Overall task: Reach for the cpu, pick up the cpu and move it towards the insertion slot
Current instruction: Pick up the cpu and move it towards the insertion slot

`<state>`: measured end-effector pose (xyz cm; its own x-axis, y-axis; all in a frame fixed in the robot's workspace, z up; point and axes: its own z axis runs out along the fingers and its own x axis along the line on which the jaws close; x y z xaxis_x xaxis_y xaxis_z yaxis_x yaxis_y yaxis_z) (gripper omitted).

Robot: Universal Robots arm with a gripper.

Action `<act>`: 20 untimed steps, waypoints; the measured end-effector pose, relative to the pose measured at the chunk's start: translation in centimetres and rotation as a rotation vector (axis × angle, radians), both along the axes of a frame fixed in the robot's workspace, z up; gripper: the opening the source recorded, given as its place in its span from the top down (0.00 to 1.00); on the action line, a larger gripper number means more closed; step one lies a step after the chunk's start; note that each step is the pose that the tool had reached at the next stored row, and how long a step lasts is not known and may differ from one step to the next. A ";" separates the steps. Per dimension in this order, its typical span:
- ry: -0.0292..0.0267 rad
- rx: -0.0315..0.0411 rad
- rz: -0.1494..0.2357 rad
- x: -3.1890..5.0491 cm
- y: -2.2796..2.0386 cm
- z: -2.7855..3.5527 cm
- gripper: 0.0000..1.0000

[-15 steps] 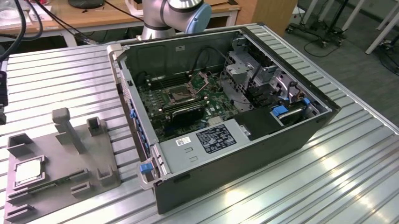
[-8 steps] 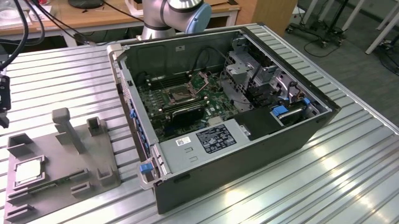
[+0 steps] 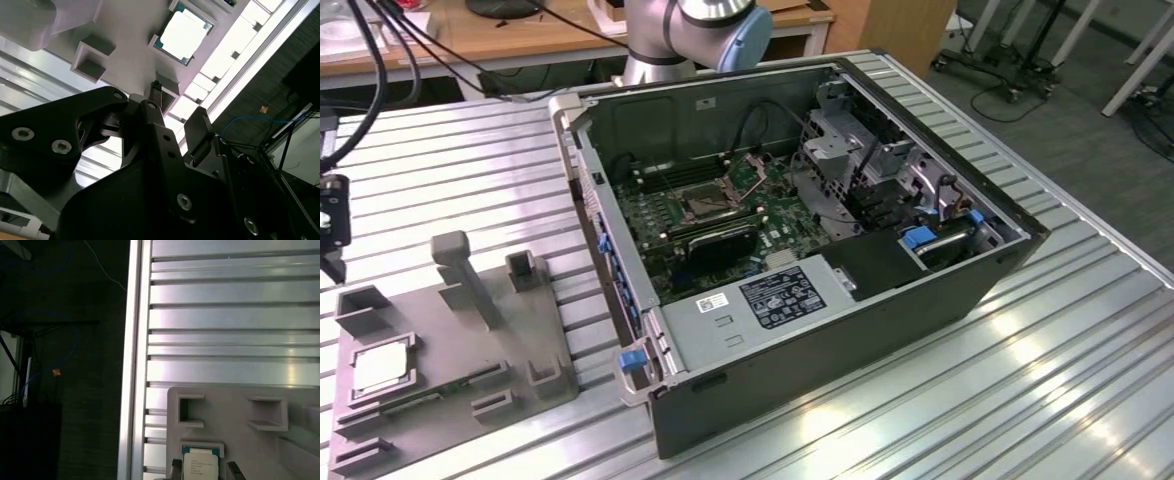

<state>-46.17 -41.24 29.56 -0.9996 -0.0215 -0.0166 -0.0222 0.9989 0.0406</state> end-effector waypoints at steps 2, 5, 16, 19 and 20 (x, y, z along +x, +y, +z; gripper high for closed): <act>-0.0001 0.0002 0.000 -0.01 -0.10 -0.35 0.54; 0.0001 0.0003 0.000 -0.03 -0.43 -0.88 0.54; -0.0003 0.0055 0.000 -0.04 -1.58 -2.34 0.33; 0.0000 0.0101 0.000 -0.04 -1.61 -2.41 0.33; 0.0000 0.0125 0.000 -0.04 -1.62 -2.43 0.33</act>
